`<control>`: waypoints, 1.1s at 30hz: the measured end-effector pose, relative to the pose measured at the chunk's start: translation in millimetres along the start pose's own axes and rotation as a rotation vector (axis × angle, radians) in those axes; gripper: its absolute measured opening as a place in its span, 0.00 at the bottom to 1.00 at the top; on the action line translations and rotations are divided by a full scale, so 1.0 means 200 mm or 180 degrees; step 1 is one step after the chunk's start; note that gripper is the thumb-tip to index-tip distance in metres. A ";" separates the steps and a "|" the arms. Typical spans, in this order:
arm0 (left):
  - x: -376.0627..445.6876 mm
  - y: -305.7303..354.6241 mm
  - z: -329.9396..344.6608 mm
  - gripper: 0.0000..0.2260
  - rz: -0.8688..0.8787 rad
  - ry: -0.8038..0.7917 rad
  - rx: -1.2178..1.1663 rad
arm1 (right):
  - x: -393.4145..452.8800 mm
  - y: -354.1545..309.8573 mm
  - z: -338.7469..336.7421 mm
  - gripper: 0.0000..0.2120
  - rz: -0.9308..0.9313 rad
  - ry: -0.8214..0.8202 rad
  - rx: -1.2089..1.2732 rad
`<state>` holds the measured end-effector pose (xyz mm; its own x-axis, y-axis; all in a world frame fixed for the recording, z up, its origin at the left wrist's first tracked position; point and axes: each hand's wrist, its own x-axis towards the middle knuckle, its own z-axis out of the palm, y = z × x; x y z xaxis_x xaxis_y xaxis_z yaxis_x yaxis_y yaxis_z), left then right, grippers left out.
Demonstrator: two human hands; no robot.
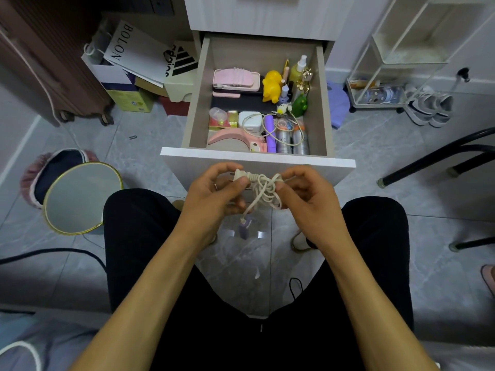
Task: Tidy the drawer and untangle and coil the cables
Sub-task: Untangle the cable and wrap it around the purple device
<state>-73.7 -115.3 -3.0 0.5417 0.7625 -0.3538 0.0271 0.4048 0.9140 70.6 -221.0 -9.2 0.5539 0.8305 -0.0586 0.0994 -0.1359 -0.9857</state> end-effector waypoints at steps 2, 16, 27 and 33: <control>0.00 -0.01 0.01 0.06 -0.0012 0.0071 -0.0231 | 0.00 0.01 0.00 0.06 0.0037 0.0162 -0.0006; 0.02 -0.01 0.01 0.06 -0.0487 0.0493 -0.0586 | -0.03 0.03 0.06 0.10 -0.0143 0.0128 -0.0384; 0.01 -0.01 0.02 0.07 0.0016 0.0439 -0.0033 | -0.03 0.03 -0.01 0.05 -0.0233 0.0134 -0.0779; -0.03 0.01 0.03 0.09 0.0420 0.0405 0.0119 | -0.03 -0.03 0.00 0.11 -0.0938 0.0265 -0.1152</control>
<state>-71.5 -122.5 3.2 0.4320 0.8665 -0.2503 -0.0048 0.2797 0.9601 66.7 -224.6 -3.3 0.5218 0.8178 0.2427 0.5357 -0.0927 -0.8393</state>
